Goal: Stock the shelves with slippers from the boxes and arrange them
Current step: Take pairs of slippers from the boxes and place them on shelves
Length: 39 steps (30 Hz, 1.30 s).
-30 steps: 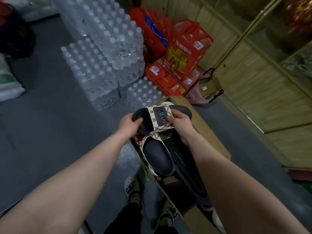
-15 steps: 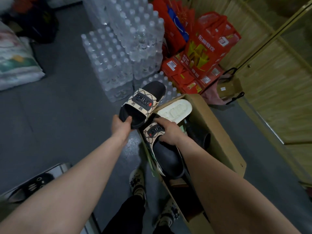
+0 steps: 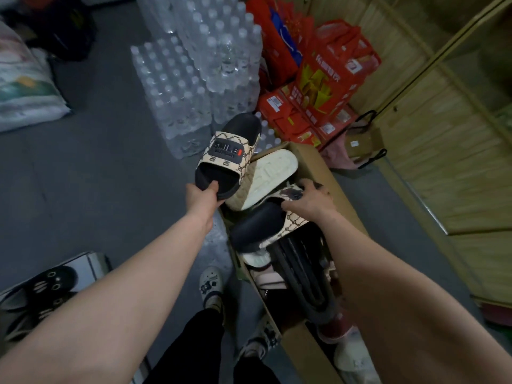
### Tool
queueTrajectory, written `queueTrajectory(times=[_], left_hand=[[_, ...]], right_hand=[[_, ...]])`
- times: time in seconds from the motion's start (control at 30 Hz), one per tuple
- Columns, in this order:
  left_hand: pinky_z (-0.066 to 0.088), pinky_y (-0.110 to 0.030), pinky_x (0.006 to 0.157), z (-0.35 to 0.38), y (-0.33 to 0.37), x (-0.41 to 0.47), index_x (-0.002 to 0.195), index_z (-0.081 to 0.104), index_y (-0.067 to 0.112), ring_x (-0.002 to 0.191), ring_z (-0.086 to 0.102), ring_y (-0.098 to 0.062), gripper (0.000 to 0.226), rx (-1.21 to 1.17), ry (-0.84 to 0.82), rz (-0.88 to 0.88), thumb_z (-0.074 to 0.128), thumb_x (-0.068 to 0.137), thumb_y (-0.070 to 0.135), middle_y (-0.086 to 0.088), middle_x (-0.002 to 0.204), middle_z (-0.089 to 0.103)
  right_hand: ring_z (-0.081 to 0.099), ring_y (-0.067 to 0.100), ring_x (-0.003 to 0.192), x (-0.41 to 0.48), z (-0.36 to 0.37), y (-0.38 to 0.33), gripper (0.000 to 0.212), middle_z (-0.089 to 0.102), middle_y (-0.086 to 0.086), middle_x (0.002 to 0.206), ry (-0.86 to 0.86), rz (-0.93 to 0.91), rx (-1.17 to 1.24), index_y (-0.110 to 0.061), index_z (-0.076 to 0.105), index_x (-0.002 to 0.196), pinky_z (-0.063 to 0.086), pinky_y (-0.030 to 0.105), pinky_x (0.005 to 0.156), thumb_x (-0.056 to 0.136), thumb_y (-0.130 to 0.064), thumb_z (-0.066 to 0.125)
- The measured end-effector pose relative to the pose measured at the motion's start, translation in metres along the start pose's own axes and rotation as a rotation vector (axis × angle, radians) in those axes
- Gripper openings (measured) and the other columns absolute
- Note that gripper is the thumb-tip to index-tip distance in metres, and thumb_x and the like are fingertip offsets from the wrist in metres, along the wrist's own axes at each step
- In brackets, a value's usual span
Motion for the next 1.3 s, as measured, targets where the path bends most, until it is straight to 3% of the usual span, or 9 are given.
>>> queueTrajectory(times=[0.17, 0.27, 0.4, 0.57, 0.7, 0.87, 0.97, 1.03, 1.3], left_hand=[[0.059, -0.029, 0.058, 0.006, -0.027, -0.027, 0.126, 0.042, -0.007, 0.109, 0.061, -0.034, 0.038, -0.079, -0.028, -0.062, 0.057, 0.092, -0.002, -0.022, 0.127, 0.055], [0.058, -0.032, 0.062, 0.004, -0.051, -0.039, 0.128, 0.042, -0.008, 0.111, 0.060, -0.037, 0.038, -0.112, -0.026, -0.123, 0.054, 0.091, -0.008, -0.023, 0.128, 0.055], [0.057, -0.036, 0.072, 0.000, -0.074, -0.045, 0.131, 0.039, 0.004, 0.111, 0.058, -0.031, 0.050, 0.015, -0.059, -0.116, 0.054, 0.087, -0.013, -0.014, 0.129, 0.053], [0.053, -0.033, 0.077, -0.002, -0.073, -0.047, 0.139, 0.032, 0.016, 0.109, 0.054, -0.024, 0.066, 0.146, -0.066, -0.096, 0.057, 0.084, -0.013, -0.005, 0.123, 0.049], [0.053, -0.036, 0.078, -0.005, -0.070, -0.042, 0.135, 0.034, 0.007, 0.106, 0.055, -0.026, 0.049, 0.156, -0.088, -0.154, 0.056, 0.092, -0.004, -0.008, 0.120, 0.047], [0.053, -0.039, 0.084, -0.012, -0.069, -0.036, 0.124, 0.043, 0.012, 0.112, 0.057, -0.031, 0.038, 0.164, -0.197, -0.144, 0.052, 0.092, -0.008, -0.012, 0.128, 0.053], [0.052, -0.043, 0.090, -0.014, -0.069, -0.043, 0.130, 0.041, 0.009, 0.116, 0.057, -0.033, 0.043, 0.132, -0.223, -0.154, 0.052, 0.092, -0.009, -0.015, 0.132, 0.053], [0.052, -0.045, 0.092, -0.015, -0.070, -0.055, 0.129, 0.041, 0.010, 0.116, 0.057, -0.034, 0.043, 0.120, -0.216, -0.157, 0.052, 0.092, -0.009, -0.015, 0.133, 0.053], [0.049, -0.045, 0.092, -0.039, -0.096, -0.132, 0.137, 0.037, 0.002, 0.120, 0.054, -0.036, 0.045, -0.147, -0.053, -0.144, 0.046, 0.094, -0.011, -0.020, 0.136, 0.050]], right_hand=[[0.045, 0.042, 0.127, -0.020, 0.014, 0.049, 0.116, 0.032, 0.022, 0.148, 0.001, 0.273, 0.386, -0.017, 0.016, 0.154, 0.052, 0.050, 0.096, 0.065, -0.069, 0.069], [0.051, 0.038, 0.125, -0.028, 0.022, 0.058, 0.123, 0.047, 0.018, 0.143, -0.033, 0.241, 0.312, -0.005, 0.025, 0.150, 0.051, 0.051, 0.097, 0.065, -0.089, 0.052], [0.034, 0.041, 0.134, -0.031, 0.017, 0.062, 0.100, 0.037, 0.025, 0.146, 0.234, 0.204, 0.092, 0.000, 0.040, 0.143, 0.031, 0.050, 0.109, 0.087, -0.081, 0.024], [0.037, 0.041, 0.129, -0.023, 0.021, 0.069, 0.062, 0.041, 0.024, 0.140, 0.370, 0.145, 0.223, -0.001, 0.040, 0.134, 0.031, 0.048, 0.107, 0.097, -0.049, 0.047], [0.029, 0.043, 0.136, -0.012, 0.013, 0.069, 0.070, 0.046, 0.021, 0.143, 0.214, 0.145, 0.169, -0.013, 0.033, 0.148, 0.030, 0.047, 0.110, 0.092, -0.054, 0.045], [0.045, 0.038, 0.130, 0.000, 0.008, 0.076, 0.059, 0.058, 0.015, 0.134, -0.044, 0.259, 0.208, -0.013, 0.058, 0.128, 0.033, 0.046, 0.110, 0.086, -0.051, 0.047], [0.063, 0.028, 0.099, -0.016, 0.015, 0.077, 0.032, 0.065, 0.011, 0.111, -0.224, 0.263, 0.508, -0.008, 0.063, 0.110, 0.050, 0.036, 0.086, 0.091, -0.034, 0.062], [0.060, 0.020, 0.083, -0.035, 0.017, 0.081, 0.018, 0.065, 0.006, 0.096, -0.352, 0.258, 0.663, -0.011, 0.061, 0.097, 0.048, 0.032, 0.073, 0.092, -0.028, 0.067], [0.056, 0.020, 0.064, -0.074, 0.035, 0.100, 0.022, 0.064, 0.014, 0.094, -0.353, 0.109, 0.629, -0.001, 0.060, 0.112, 0.044, 0.027, 0.050, 0.097, -0.018, 0.060]])
Point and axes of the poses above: each hand's wrist, its own x-axis towards the middle knuckle, its own z-axis out of the palm, y = z × x, the point moved 2 cm from there along x, towards the middle knuckle
